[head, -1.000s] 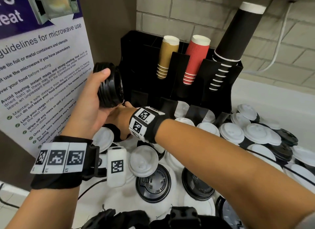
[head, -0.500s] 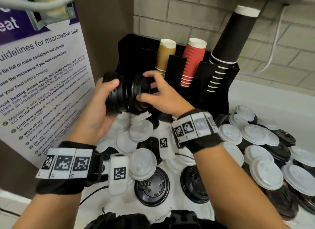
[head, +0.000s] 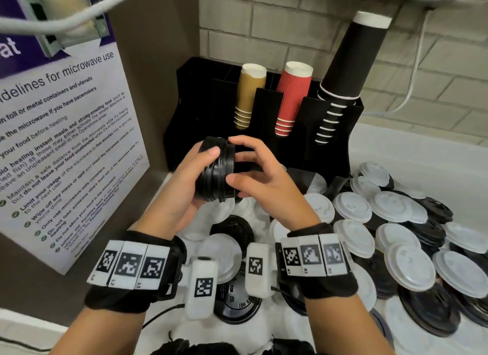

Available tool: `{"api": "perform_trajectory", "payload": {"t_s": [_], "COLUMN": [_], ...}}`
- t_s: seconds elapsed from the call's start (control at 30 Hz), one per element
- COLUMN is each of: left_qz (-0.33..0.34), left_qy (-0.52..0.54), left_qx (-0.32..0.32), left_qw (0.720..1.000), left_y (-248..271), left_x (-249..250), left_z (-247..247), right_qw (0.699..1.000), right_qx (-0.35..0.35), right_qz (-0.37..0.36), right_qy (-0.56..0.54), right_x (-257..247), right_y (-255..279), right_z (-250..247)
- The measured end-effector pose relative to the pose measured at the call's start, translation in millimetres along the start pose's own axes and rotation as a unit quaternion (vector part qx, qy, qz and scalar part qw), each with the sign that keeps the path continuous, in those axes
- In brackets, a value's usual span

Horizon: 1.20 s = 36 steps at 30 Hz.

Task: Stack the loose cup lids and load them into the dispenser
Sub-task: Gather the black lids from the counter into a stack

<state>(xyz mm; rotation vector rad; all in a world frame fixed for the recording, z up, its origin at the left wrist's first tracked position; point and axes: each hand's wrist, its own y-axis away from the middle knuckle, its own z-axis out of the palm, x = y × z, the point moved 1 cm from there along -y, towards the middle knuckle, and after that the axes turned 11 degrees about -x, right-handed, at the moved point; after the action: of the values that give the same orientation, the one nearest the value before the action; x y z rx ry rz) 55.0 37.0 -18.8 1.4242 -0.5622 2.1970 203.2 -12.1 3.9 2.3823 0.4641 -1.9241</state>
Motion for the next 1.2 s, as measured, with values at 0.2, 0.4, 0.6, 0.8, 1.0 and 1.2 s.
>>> {"api": "perform_trajectory", "payload": {"t_s": [0.2,0.4,0.6,0.8,1.0,1.2], "left_qz": [0.009,0.022,0.090,0.109,0.107,0.113], "left_qy": [0.007,-0.027,-0.099,-0.150,-0.166,-0.163], "left_qx": [0.011,0.017,0.070,0.062,0.045,0.036], "left_qw": [1.000,0.999,0.989,0.981,0.979,0.979], "left_y": [0.9,2.4,-1.7,-0.5,1.8,3.1], "left_x": [-2.4,9.6,64.8,87.9,93.2,92.7], "left_z": [3.0,-3.3,-25.9,-28.2,-26.2,-26.8], "right_qw": [1.000,1.000,0.911,0.681,0.590,0.618], "right_qx": [0.021,0.017,-0.236,-0.491,-0.460,-0.377], "right_qz": [-0.008,0.012,0.068,0.062,0.087,0.081], "right_qy": [0.008,0.014,0.331,0.540,0.658,0.685], "right_x": [0.1,3.1,7.7,16.1,36.5,36.9], "right_y": [-1.8,-9.6,-38.3,-46.3,-43.5,-48.6], "right_z": [6.4,5.6,23.2,84.9,119.1,125.4]}}
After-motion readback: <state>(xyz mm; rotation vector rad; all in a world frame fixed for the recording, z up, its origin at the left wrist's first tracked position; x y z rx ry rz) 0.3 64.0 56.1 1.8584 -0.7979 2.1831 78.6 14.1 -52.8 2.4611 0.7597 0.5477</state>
